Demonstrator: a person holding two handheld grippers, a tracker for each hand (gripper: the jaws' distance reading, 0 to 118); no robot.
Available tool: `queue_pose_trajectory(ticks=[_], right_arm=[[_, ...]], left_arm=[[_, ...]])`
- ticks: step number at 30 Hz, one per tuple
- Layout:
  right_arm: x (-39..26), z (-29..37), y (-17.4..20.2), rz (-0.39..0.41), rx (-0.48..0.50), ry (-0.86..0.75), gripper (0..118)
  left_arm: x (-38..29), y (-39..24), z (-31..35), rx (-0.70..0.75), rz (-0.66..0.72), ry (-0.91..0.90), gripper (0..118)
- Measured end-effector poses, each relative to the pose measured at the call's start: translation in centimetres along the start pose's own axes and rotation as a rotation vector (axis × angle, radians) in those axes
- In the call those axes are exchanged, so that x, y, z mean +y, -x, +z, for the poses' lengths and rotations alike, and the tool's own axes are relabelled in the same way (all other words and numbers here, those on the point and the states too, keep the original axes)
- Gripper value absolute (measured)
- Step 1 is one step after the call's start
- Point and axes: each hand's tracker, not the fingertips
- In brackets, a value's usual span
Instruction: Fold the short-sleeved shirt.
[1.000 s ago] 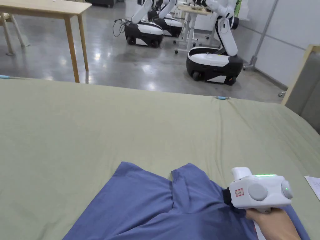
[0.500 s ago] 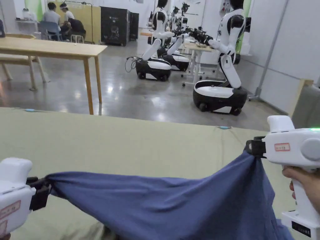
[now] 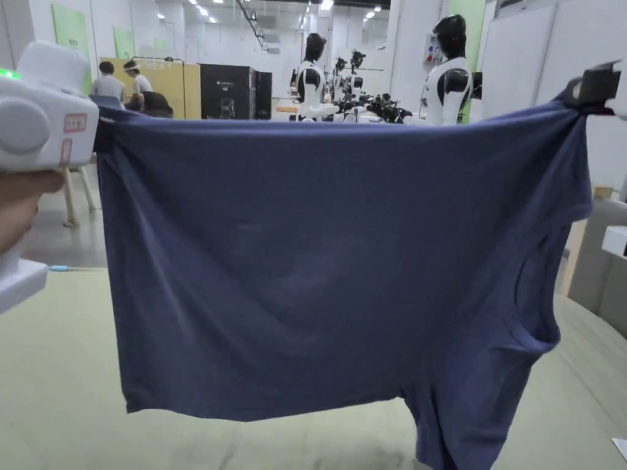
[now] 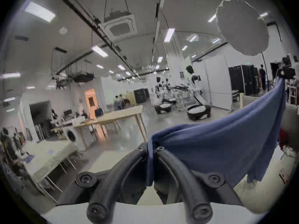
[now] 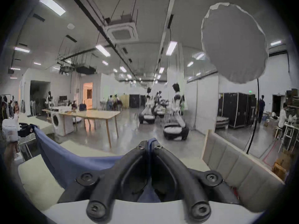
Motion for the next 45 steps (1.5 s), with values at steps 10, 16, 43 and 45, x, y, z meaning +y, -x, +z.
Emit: queue_pose_trajectory(ticks=[10, 16, 43, 45], right_arm=[[1.1, -3.3, 1.4, -0.051, 0.004, -0.054, 4], [-7.6, -4.9, 2.1, -0.008, 0.026, -0.006, 4], [-42.6, 25.5, 0.9, -0.082, 0.152, 0.682, 4], [-45.1, 26.1, 0.6, -0.136, 0.125, 0.770, 4]], left_arm=[[2.2, 1.0, -2.9, 0.075, -0.035, -0.055, 3], [-7.5, -1.4, -4.3, 0.067, 0.006, -0.002, 2], [-37.9, -7.0, 28.7, -0.216, 0.166, 0.464, 3], [-40.1, -7.2, 29.8, -0.200, 0.202, 0.536, 4]])
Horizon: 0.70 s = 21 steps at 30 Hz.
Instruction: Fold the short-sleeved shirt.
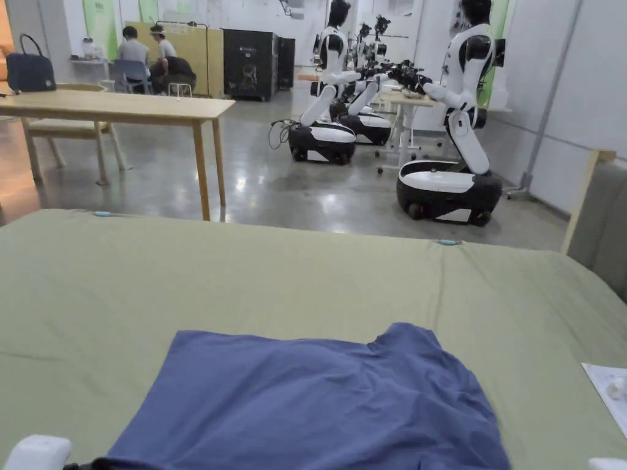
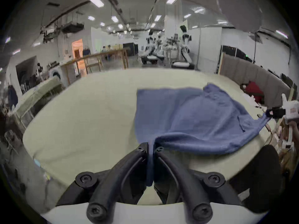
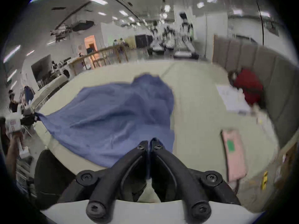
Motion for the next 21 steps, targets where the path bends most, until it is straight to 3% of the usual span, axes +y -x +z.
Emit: queue_pose_trajectory(ticks=[2, 6, 7, 8, 9, 10, 11, 14, 17, 18, 19, 20, 21], right_arm=[[-1.6, -0.6, -0.5, -0.052, -0.010, 0.041, 4], [-2.4, 0.1, -0.3, -0.054, -0.028, -0.019, 6], [-2.2, 0.6, -0.2, -0.069, -0.026, -0.053, 15], [-2.1, 1.1, 0.2, -0.085, -0.047, -0.076, 44], [-2.3, 1.9, 1.0, -0.096, -0.060, -0.097, 59], [-2.7, 2.6, 1.7, -0.108, -0.074, -0.137, 65], [-3.4, 3.1, 2.5, -0.102, -0.091, -0.203, 71], [-5.7, 3.8, 4.9, -0.065, -0.098, -0.311, 79], [-7.9, 3.4, 6.3, -0.165, -0.006, -0.347, 82], [-8.6, 3.2, 6.9, -0.161, -0.011, -0.366, 83], [-8.6, 3.3, 7.9, -0.071, -0.090, -0.367, 83], [-8.5, 3.8, 8.7, -0.020, -0.131, -0.388, 79], [-8.2, 4.2, 9.1, 0.004, -0.085, -0.414, 64]], left_arm=[[-1.5, 0.7, -1.0, 0.020, 0.037, 0.045, 5], [-2.5, 0.8, -0.7, 0.036, 0.081, 0.028, 11], [-2.3, 0.6, 0.0, 0.038, 0.100, 0.005, 24], [-2.1, 0.5, 0.6, 0.040, 0.115, -0.023, 61], [-1.9, 0.2, 1.3, 0.033, 0.122, -0.043, 94], [-1.8, -0.4, 2.2, 0.035, 0.110, -0.079, 112], [-1.8, -0.8, 3.1, 0.040, 0.096, -0.112, 117], [-2.7, -2.5, 4.4, 0.021, 0.064, -0.139, 117], [-3.5, -4.0, 4.6, 0.010, 0.039, -0.130, 116], [-4.2, -4.0, 4.3, 0.016, 0.022, -0.118, 115], [-4.4, -4.3, 4.3, 0.011, 0.012, -0.107, 107], [-4.4, -4.5, 4.4, 0.008, 0.000, -0.099, 79], [-4.4, -4.7, 4.3, 0.016, -0.020, -0.084, 39]])
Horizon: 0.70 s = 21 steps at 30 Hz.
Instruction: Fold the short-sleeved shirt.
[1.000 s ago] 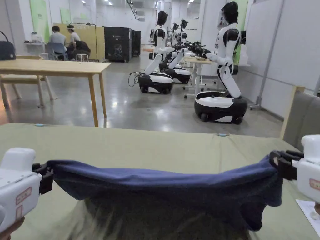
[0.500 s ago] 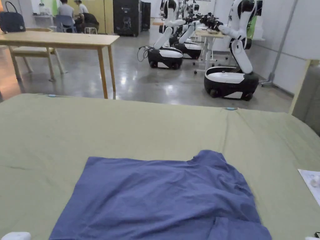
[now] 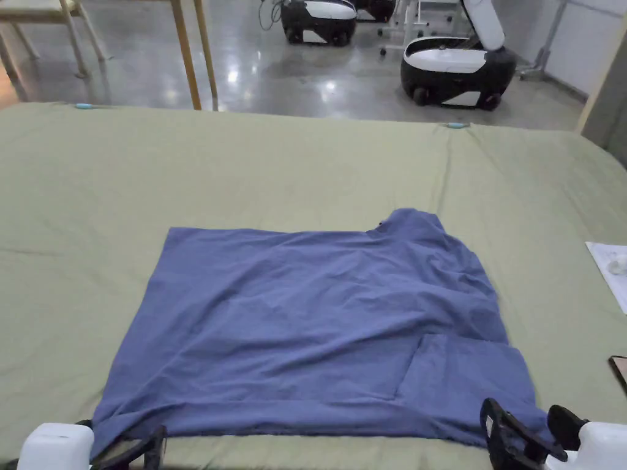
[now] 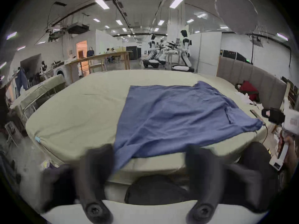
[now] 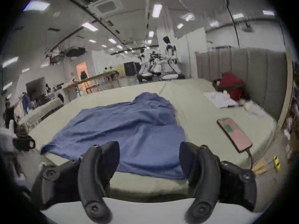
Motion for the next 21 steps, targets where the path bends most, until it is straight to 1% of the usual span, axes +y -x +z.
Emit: queue_pose_trajectory(ticks=[1, 2, 3, 5, 7, 8, 9, 11, 12, 13, 14, 15, 19, 20, 21], right_arm=[[0.2, 0.2, 0.5, 0.045, 0.017, -0.008, 36], [0.2, 0.1, 1.1, 0.086, 0.011, -0.009, 7], [0.0, 0.0, 1.7, 0.125, -0.023, -0.006, 7], [-0.5, 0.2, 1.6, 0.125, 0.018, -0.010, 5], [-0.6, 0.5, 2.0, 0.145, 0.021, -0.014, 5], [-0.7, 0.4, 2.0, 0.148, 0.016, -0.019, 5], [-0.8, 0.4, 2.2, 0.148, 0.009, -0.022, 5], [-0.7, 0.3, 2.1, 0.149, 0.014, -0.018, 5], [-0.7, 0.1, 2.0, 0.146, 0.010, -0.013, 5], [-0.7, 0.1, 2.0, 0.142, 0.007, -0.010, 5], [-0.6, 0.0, 2.0, 0.137, 0.005, -0.003, 5], [-0.6, -0.2, 1.8, 0.132, 0.006, 0.003, 5], [-0.4, -0.3, 1.3, 0.111, 0.016, 0.017, 5], [-0.2, -0.4, 1.0, 0.104, 0.018, 0.021, 5], [0.0, -0.4, 0.7, 0.094, 0.021, 0.031, 5]], left_arm=[[-0.6, -0.1, -0.3, -0.001, -0.021, 0.015, 0], [-0.7, -0.1, -0.6, 0.017, -0.038, 0.026, 0], [-0.9, 0.0, -0.5, 0.020, -0.046, 0.013, 0], [-1.1, 0.3, -0.6, -0.012, -0.042, 0.054, 0], [-1.4, 0.9, -0.4, 0.018, -0.043, 0.059, 0], [-1.5, 1.4, -0.4, 0.025, -0.038, 0.072, 5], [-2.2, 2.1, -0.6, 0.025, -0.029, 0.083, 24], [-2.7, 3.2, -0.8, 0.038, -0.011, 0.093, 107], [-2.8, 3.8, -1.4, 0.047, -0.008, 0.132, 116], [-3.4, 4.2, -1.9, 0.057, -0.014, 0.174, 116], [-3.7, 4.8, -2.3, 0.076, 0.046, 0.138, 117], [-3.8, 5.3, -3.0, 0.059, -0.002, 0.151, 116], [-3.8, 5.6, -4.3, 0.075, 0.024, 0.169, 116], [-3.8, 5.9, -4.9, 0.071, 0.029, 0.173, 114], [-3.5, 6.5, -5.4, 0.063, 0.031, 0.183, 110]])
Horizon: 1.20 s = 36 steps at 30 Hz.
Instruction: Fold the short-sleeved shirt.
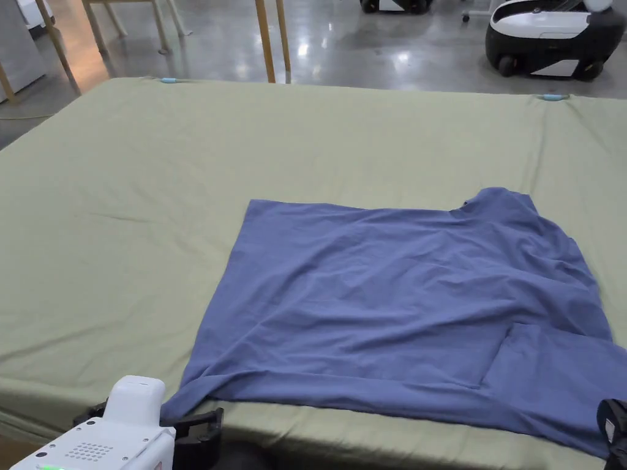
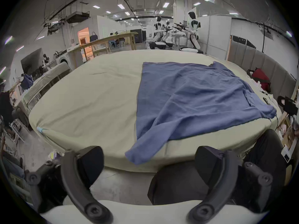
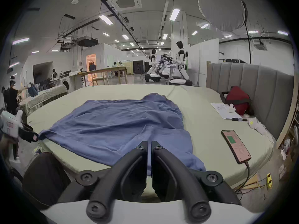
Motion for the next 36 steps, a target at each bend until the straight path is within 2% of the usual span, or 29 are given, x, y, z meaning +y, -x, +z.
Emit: queue_pose_trajectory(ticks=[2, 4, 5, 6, 8, 9, 10, 11, 12, 14, 18, 19, 21, 22, 23, 24, 25, 26, 31, 36], right_arm=[[0.5, 0.0, -0.5, 0.002, -0.026, 0.034, 5], [1.1, 0.1, -1.4, 0.009, -0.052, 0.113, 6], [1.2, 0.1, -2.1, 0.004, -0.060, 0.154, 6], [1.2, 0.2, -2.7, -0.002, -0.070, 0.185, 6], [0.9, 0.5, -4.2, -0.008, -0.091, 0.204, 11], [0.8, 0.6, -4.9, -0.002, -0.109, 0.208, 21], [0.5, 0.7, -5.6, -0.004, -0.120, 0.211, 45], [0.3, 0.6, -6.4, -0.008, -0.130, 0.227, 93], [0.1, 0.1, -7.0, -0.021, -0.125, 0.279, 118], [-0.4, -0.5, -7.7, -0.010, -0.082, 0.326, 118], [-1.2, -3.8, -7.5, 0.066, -0.076, 0.346, 117], [-1.4, -3.5, -7.3, 0.071, -0.072, 0.346, 115], [-1.3, -4.1, -7.3, 0.077, -0.044, 0.357, 97], [-1.2, -4.4, -7.4, 0.071, -0.020, 0.361, 97], [-0.9, -4.6, -7.6, 0.066, -0.026, 0.361, 61], [-1.0, -5.0, -7.7, 0.062, -0.036, 0.362, 16], [-1.1, -5.2, -7.8, 0.056, -0.046, 0.376, 4], [-1.0, -5.0, -8.1, 0.034, -0.015, 0.377, 4], [1.6, -2.9, -8.8, -0.001, -0.022, 0.288, 4], [8.2, -2.4, -8.1, 0.035, -0.030, 0.119, 4]], left_arm=[[0.5, 0.4, -1.2, 0.001, -0.006, 0.012, 91], [2.0, -0.5, -0.5, -0.001, -0.012, 0.020, 62], [2.3, -0.6, -0.6, -0.013, -0.005, 0.027, 29], [2.6, -0.6, -0.7, -0.017, 0.001, 0.024, 5], [3.6, -2.1, 0.7, -0.016, -0.014, 0.006, 3], [4.0, -2.6, 1.0, -0.029, -0.016, 0.013, 3], [4.2, -3.1, 1.3, -0.026, -0.019, 0.011, 3], [4.3, -3.6, 1.6, -0.020, -0.022, 0.007, 3], [4.3, -2.1, 0.6, -0.045, 0.003, 0.022, 3], [4.6, -2.0, 0.6, -0.045, 0.002, 0.027, 3], [4.8, -2.3, 0.5, -0.042, -0.007, 0.031, 3], [4.8, -2.2, 0.4, -0.043, -0.009, 0.032, 3], [4.7, -2.0, 0.3, -0.040, -0.012, 0.033, 3], [4.9, -1.9, 0.3, -0.040, -0.013, 0.035, 3], [5.0, -1.7, 0.3, -0.041, -0.013, 0.035, 3], [4.8, -1.9, 0.1, -0.040, -0.017, 0.034, 3], [5.0, -1.8, 0.1, -0.043, -0.023, 0.037, 3], [5.1, -1.8, 0.2, -0.039, -0.035, 0.042, 3], [7.2, -1.0, 2.1, -0.009, -0.100, 0.012, 3], [12.9, -1.2, 4.1, 0.021, -0.183, -0.116, 3]])
